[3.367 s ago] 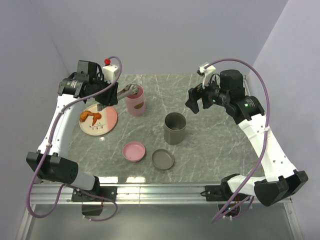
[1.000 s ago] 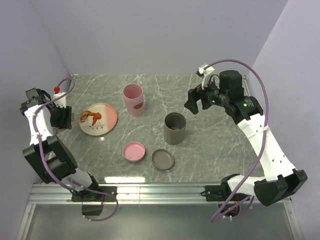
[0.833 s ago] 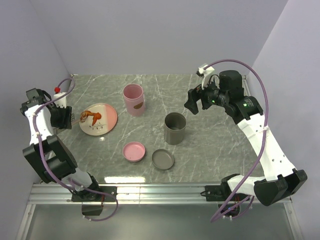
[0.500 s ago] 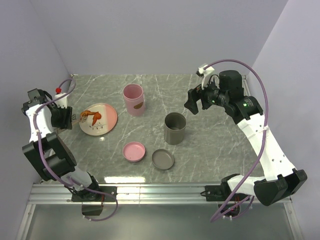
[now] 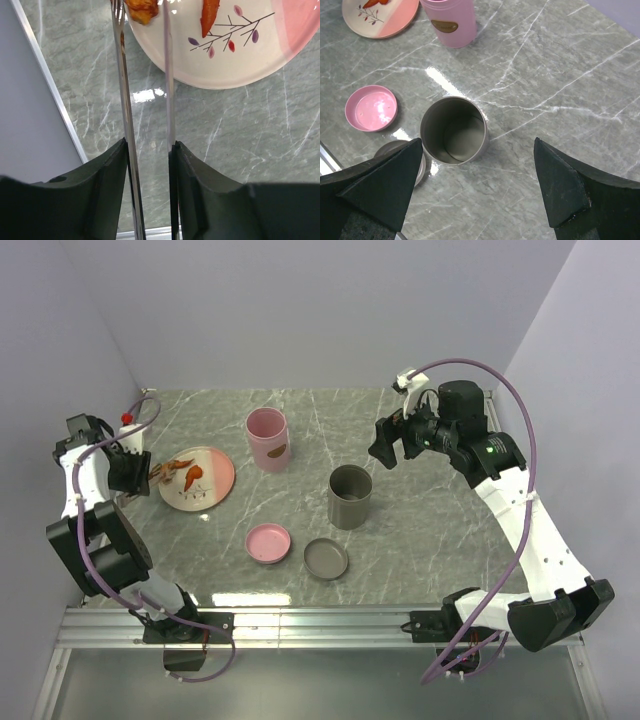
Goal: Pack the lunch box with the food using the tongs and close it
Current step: Pick up the fake food from the plate.
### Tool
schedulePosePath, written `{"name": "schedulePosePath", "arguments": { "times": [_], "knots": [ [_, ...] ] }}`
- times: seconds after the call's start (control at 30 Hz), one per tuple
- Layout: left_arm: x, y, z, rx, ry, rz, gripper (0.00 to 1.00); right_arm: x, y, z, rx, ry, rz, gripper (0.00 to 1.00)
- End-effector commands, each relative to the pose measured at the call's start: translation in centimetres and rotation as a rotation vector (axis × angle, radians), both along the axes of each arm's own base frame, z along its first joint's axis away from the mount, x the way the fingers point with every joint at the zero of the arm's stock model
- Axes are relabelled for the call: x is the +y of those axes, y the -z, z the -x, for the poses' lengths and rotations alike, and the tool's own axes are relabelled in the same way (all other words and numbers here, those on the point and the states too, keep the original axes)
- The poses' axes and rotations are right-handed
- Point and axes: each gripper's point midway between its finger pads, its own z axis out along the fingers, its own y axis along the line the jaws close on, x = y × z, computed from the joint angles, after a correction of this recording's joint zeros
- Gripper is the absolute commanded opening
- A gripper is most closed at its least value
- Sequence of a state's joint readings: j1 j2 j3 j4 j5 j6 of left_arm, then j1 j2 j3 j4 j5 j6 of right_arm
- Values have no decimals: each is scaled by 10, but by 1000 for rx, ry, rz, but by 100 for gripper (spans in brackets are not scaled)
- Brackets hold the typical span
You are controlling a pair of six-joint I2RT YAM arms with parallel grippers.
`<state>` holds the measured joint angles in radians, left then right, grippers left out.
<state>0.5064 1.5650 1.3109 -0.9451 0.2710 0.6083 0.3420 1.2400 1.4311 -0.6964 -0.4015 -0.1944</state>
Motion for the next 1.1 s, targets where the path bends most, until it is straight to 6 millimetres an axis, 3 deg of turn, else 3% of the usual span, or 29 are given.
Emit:
{"name": "schedulePosePath", "arguments": {
  "times": [0.0,0.27,0.73,1.07],
  "knots": [
    [2,-12,-12,-45,10,-17,44,-2,-6,-2,-29,10,-13,99],
    [4,-21,-12,-62,8,-48,36,-2,-5,-2,-27,9,-14,99],
    [12,-33,-17,-89,-19,-83,37,-3,-6,-1,-29,10,-16,99],
    [8,-38,-15,-95,-8,-75,31,-3,-5,-1,-25,6,-18,99]
  ]
}}
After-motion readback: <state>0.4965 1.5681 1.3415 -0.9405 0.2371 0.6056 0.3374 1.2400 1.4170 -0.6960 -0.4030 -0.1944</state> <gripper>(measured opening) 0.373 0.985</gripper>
